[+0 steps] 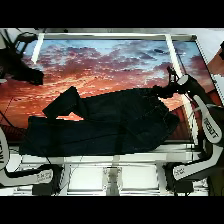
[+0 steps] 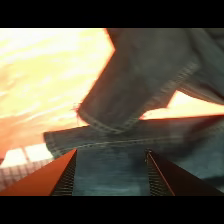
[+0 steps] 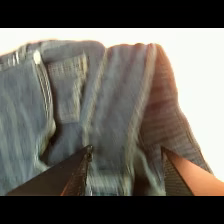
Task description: Fold the clothes and pants, and hang the long-sleeved shirts on hangers.
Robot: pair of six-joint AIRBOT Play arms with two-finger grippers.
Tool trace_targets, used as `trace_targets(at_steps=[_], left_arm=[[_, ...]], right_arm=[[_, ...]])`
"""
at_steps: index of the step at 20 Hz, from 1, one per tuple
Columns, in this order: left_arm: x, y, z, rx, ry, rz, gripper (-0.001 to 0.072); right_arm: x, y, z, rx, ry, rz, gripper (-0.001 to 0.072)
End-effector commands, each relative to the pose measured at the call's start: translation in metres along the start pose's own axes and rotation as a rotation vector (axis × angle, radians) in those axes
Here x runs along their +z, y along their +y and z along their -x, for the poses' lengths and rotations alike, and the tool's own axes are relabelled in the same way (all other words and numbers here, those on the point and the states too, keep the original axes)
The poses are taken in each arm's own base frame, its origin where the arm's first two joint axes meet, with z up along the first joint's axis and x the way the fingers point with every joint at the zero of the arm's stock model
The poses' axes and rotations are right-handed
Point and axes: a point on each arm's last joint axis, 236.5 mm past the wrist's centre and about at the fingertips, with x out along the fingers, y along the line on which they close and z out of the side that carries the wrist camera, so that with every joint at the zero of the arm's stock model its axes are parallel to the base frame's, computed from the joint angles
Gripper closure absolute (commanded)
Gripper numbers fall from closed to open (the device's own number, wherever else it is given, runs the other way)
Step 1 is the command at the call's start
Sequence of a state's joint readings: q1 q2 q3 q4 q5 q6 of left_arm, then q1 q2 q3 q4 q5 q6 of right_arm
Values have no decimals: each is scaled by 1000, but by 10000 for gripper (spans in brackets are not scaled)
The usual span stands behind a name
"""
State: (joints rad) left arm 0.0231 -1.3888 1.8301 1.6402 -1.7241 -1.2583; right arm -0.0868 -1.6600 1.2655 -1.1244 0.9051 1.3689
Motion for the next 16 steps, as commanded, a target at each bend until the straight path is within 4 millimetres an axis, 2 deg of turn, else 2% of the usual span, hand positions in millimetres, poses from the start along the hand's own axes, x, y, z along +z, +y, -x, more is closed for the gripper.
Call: trace_targets(at_steps=[1,4,5,7,8,9,11,13,14,16], left_arm=[[-5,25,-2,22,-15,93,214],[-7,24,-13,18,-1,98,214],[-7,24,-15,17,0,97,214],[-9,27,-17,20,1,106,214],[-9,30,-17,24,-1,111,214],[-10,32,-17,22,-1,121,215],[-12,38,-18,17,-6,143,216],[-12,42,-18,1,-16,163,216],[-11,41,-18,-14,-24,171,216],[-7,39,-18,-37,-45,177,216]], right_arm=[[5,10,-27,24,14,-4,300],[-3,28,-43,29,31,38,587],[-2,32,-45,28,25,50,657],[8,27,-36,8,16,70,675],[17,13,-25,-36,16,78,676],[26,-9,-10,-101,19,66,675],[43,-74,35,-284,9,3,676],[48,-147,93,-467,-18,-111,676],[47,-175,119,-525,-41,-181,676],[43,-213,156,-552,-101,-303,675]])
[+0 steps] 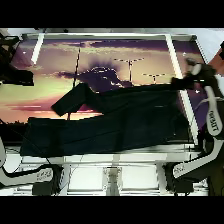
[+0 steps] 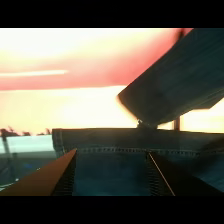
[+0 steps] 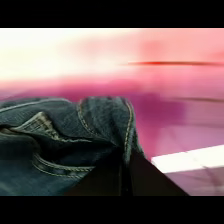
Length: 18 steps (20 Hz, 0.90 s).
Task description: Fold the clothes and pants, and hang the long-sleeved shirts on hangers.
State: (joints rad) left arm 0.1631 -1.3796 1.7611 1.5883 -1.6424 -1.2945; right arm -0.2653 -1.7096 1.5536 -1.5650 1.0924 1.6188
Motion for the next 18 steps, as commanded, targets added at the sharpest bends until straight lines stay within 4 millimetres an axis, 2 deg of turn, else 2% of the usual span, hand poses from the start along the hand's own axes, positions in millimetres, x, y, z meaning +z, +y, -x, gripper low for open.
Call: trace_targets(at_steps=[1,3,4,5,6,7,11,13,16,18], left_arm=[[7,-5,0,-47,-35,15,216],[9,-9,-2,-64,-39,13,216],[10,-13,-5,-81,-34,12,215],[11,-18,-8,-107,-31,10,215],[12,-27,-13,-141,-26,5,215],[11,-36,-18,-167,-14,-36,215],[-7,-93,-56,-246,78,-369,215],[-18,-118,-87,-248,135,-541,215],[-26,-132,-141,-131,233,-760,215],[-23,-140,-168,-73,271,-848,216]], right_arm=[[3,-107,39,-163,-31,-209,675],[-2,-126,44,-163,-23,-258,659],[-6,-130,44,-166,-11,-258,576],[-8,-130,44,-166,-2,-247,427],[-9,-129,45,-165,2,-237,318],[-9,-124,45,-153,6,-233,286],[-10,-92,47,-96,29,-145,286],[-15,-68,48,-54,58,-79,286],[-26,-30,48,-8,114,29,286],[-31,-11,48,5,135,102,286]])
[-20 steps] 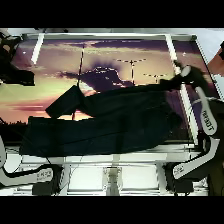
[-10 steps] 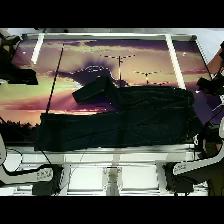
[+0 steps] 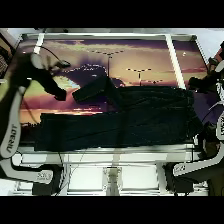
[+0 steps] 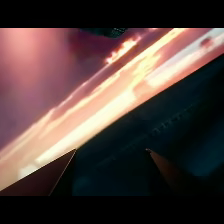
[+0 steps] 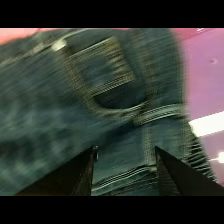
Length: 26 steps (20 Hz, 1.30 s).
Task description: Fold the clothes and pants, and hang the long-sleeved shirts on hangers.
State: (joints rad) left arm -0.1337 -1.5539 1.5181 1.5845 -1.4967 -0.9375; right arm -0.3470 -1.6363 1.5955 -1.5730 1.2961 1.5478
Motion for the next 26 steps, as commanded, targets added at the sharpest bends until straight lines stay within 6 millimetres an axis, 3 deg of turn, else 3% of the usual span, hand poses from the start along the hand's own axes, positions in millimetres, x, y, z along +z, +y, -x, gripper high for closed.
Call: trace_targets(at_steps=[1,5,9,13,17,19,22,23,25,26], left_arm=[[21,-5,-51,85,97,-203,215],[58,-16,-79,133,52,-294,216],[89,-12,-78,198,-49,-332,218],[95,-9,-78,216,-70,-377,219],[94,-10,-89,205,-55,-379,220],[95,-10,-96,199,-48,-381,318],[94,-11,-108,189,-33,-383,318],[93,-11,-111,186,-26,-383,348],[89,0,-109,227,-6,-351,608],[86,12,-102,277,8,-310,682]], right_arm=[[-14,36,3,35,53,145,287],[-23,37,21,27,59,196,287],[-31,28,44,5,8,202,287],[-44,23,51,-5,-3,197,287],[-55,23,46,-2,29,194,287],[-56,24,45,1,33,193,287],[-56,26,45,9,30,187,287],[-56,26,45,12,30,187,287],[-55,27,45,13,29,187,287],[-55,27,45,13,29,187,287]])
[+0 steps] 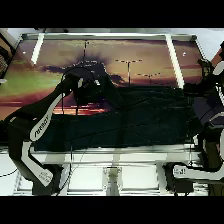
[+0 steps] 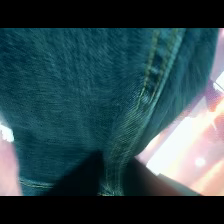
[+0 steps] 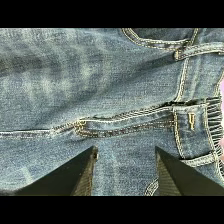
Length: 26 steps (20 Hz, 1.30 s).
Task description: Fold the clothes and pants, and hang the long-sleeved shirts on hangers.
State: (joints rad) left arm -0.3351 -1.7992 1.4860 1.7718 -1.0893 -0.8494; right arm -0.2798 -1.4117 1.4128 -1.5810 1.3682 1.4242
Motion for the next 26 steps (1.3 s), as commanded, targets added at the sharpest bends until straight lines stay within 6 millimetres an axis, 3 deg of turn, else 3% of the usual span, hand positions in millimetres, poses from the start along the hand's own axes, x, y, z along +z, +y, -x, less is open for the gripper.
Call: trace_targets(at_steps=[1,5,9,12,14,17,20,21,22,23,25,26], left_arm=[[-20,26,7,111,73,94,682],[-66,75,64,258,97,222,683],[-114,116,153,407,-3,383,682],[-149,130,214,510,-64,466,682],[-164,132,241,557,-91,502,682],[-172,131,256,579,-104,522,681],[-166,126,248,543,-116,527,658],[-164,126,245,531,-118,528,533],[-161,125,240,518,-120,529,464],[-161,125,236,511,-114,527,469],[-160,125,227,495,-99,524,633],[-160,124,222,483,-88,523,659]], right_arm=[[0,1,0,4,0,-4,287],[0,6,0,25,1,-8,287],[2,21,1,91,-9,-21,287],[3,30,2,126,-13,-27,287],[4,34,2,142,-15,-31,287],[3,35,3,150,-12,-32,287],[2,37,3,158,-5,-32,287],[1,38,3,159,-4,-32,287],[1,38,3,159,-3,-32,287],[1,38,3,159,-3,-32,287],[1,37,3,159,-3,-32,287],[1,38,3,159,-3,-32,287]])
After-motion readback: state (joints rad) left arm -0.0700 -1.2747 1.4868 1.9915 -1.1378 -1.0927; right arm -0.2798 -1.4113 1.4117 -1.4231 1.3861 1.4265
